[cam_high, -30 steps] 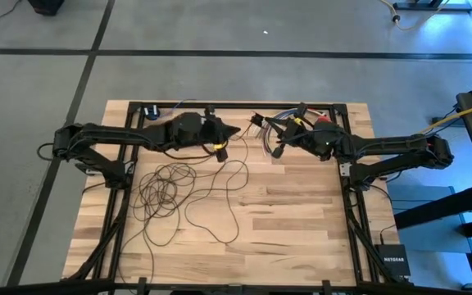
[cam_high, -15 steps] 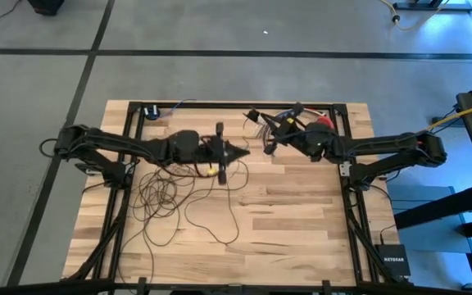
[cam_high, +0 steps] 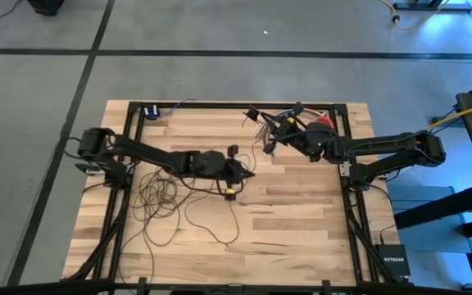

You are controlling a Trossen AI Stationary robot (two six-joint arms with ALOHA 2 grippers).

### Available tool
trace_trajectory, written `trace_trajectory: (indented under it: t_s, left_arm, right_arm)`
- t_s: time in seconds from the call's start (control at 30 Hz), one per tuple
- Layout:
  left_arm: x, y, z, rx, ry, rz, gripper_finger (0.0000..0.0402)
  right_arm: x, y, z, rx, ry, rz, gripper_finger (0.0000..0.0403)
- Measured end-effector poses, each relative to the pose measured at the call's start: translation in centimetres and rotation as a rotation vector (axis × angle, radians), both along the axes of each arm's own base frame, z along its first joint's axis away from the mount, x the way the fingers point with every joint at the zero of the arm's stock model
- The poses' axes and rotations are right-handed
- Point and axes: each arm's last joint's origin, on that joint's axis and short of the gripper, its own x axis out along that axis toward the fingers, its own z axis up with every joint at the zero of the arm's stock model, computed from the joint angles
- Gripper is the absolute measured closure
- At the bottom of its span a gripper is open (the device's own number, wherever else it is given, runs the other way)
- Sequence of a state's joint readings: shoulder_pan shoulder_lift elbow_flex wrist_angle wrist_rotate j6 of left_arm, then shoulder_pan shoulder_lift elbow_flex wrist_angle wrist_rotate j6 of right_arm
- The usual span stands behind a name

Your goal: Coiling cords

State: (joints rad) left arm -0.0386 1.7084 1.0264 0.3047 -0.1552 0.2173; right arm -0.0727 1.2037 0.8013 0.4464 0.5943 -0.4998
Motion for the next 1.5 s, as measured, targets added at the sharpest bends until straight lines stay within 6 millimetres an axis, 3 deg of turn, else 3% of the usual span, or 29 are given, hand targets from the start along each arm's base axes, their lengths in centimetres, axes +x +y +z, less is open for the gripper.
trace_trajectory:
  t_s: [0.13,0.27,0.47,0.6,0.73,0.93,1.5]
  left_arm:
    - [0.2,1.5,-1.7,0.031,0.074,0.156,0.0385]
    - [-0.3,2.6,-1.0,-0.006,0.071,0.208,0.0340]
    - [-2.2,2.8,2.9,-0.017,0.099,0.228,0.0260]
    - [-3.6,2.5,5.8,-0.044,0.027,0.230,0.0235]
    - [-3.9,2.5,6.7,-0.051,-0.023,0.229,0.0229]
    - [-3.3,2.5,6.1,-0.044,-0.017,0.226,0.0229]
    - [-2.8,3.5,6.7,0.024,-0.197,0.206,0.0229]
  right_arm:
    - [0.0,0.0,0.0,0.035,-0.025,0.004,0.0397]
    - [0.0,0.1,-0.1,0.041,-0.025,0.028,0.0397]
    - [0.1,0.2,-0.6,0.047,0.035,0.068,0.0397]
    - [0.2,0.2,-1.2,0.052,0.091,0.090,0.0397]
    - [0.3,0.3,-1.0,0.074,0.049,0.116,0.0397]
    - [0.4,0.3,-0.1,0.122,-0.088,0.143,0.0397]
    - [0.6,0.4,0.0,0.106,-0.099,0.175,0.0397]
